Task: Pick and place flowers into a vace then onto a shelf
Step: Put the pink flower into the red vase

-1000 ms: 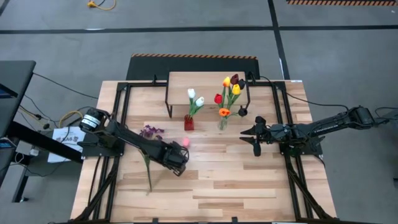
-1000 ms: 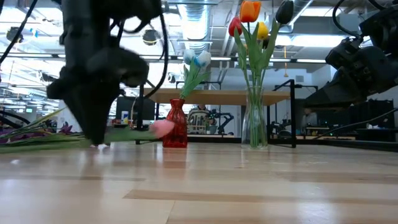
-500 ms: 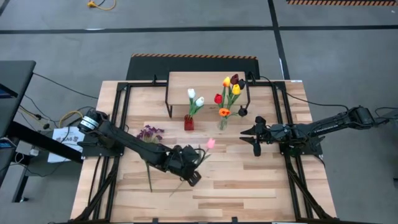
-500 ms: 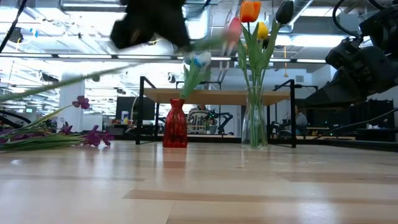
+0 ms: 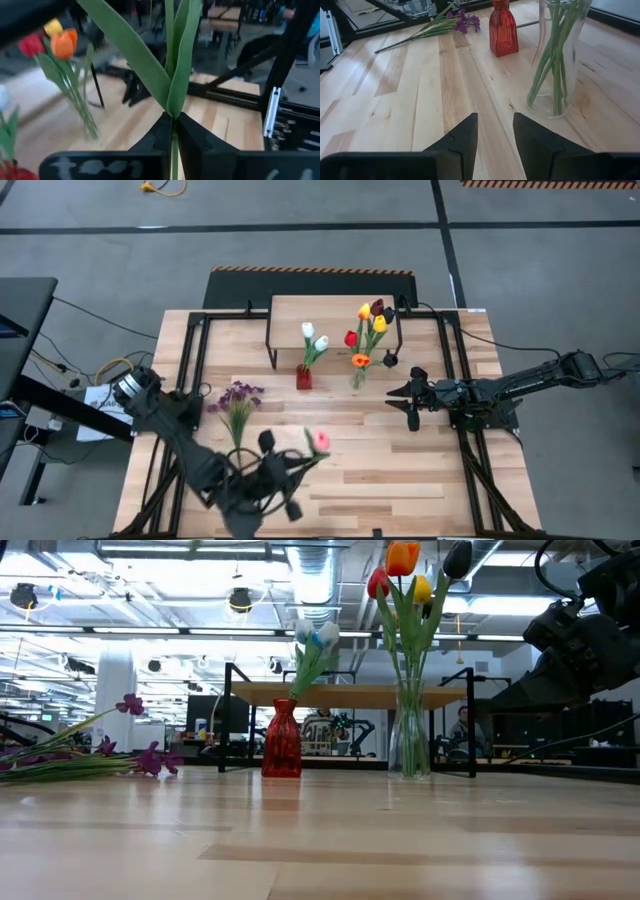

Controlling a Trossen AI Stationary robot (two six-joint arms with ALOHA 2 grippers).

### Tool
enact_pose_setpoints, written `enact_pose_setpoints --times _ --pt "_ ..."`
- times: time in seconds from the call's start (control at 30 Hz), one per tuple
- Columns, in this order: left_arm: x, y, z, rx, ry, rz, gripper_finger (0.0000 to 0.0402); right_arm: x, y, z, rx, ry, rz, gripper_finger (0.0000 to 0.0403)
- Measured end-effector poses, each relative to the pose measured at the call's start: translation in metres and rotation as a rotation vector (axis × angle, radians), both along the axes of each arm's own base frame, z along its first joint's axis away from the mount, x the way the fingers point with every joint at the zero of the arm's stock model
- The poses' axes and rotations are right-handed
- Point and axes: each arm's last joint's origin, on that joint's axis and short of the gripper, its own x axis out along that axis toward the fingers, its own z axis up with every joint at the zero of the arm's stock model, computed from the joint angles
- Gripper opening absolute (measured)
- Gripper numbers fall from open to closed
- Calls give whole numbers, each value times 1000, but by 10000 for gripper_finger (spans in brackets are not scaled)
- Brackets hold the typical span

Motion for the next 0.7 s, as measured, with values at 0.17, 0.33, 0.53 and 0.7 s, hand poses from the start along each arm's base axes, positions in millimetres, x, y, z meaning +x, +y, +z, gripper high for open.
enact_pose_setpoints --times 0.17,0.33,0.53,0.7 --pt "0 -11 -32 -19 -96 -71 2 0 0 1 1 -7 0 118" --pt "10 5 -53 -86 -355 -404 2 1 0 3 5 -36 0 118" --pt "-7 45 -44 107 -457 -534 2 2 0 6 -12 -63 8 118" --pt "-32 92 -27 203 -422 -429 2 2 0 6 -45 -61 19 118"
